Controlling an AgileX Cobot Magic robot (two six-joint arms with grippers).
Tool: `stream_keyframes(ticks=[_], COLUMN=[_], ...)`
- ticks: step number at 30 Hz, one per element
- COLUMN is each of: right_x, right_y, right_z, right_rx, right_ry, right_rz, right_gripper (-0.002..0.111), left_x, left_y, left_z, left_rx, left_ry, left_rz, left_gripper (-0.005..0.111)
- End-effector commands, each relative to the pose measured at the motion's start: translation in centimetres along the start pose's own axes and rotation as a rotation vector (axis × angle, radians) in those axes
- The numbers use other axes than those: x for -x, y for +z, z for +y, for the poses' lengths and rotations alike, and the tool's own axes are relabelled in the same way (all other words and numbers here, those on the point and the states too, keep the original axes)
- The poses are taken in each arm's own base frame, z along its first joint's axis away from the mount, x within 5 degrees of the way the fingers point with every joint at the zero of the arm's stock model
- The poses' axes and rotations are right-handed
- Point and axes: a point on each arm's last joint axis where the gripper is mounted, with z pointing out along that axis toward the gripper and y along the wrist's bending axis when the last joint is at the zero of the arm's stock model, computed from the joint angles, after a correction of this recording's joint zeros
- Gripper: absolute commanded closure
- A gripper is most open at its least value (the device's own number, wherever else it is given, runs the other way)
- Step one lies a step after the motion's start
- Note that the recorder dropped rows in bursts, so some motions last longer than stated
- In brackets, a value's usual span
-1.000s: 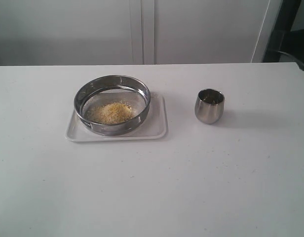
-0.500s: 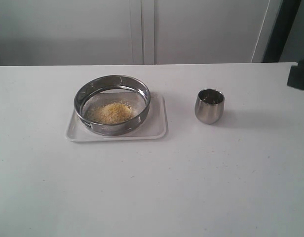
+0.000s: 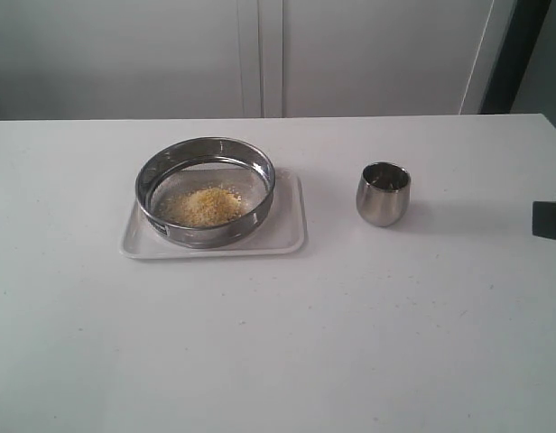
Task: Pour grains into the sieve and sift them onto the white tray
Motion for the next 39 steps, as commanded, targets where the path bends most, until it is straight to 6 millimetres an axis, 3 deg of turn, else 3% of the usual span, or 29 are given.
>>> stream_keyframes(ticks=[1, 32, 39], right_x=[-0.09, -0.09, -0.09], right_y=[-0.08, -0.08, -0.08], right_z=[-0.13, -0.13, -0.13], right_rx=[-0.007, -0.007, -0.007], right_ry=[-0.011, -0.011, -0.011], right_rz=[-0.003, -0.003, -0.003], right_gripper=[0.108, 0.108, 0.108], left_x=[-0.3, -0.26, 0.41], left_y=[0.12, 0.12, 0.09], left_z=[-0.02, 0.15, 0.24], left_rx=[-0.003, 0.017, 0.028], left_ry=[-0.015, 0.018, 0.024], left_rz=[0.007, 0.004, -0.071], left_gripper=[0.107, 0.107, 0.107])
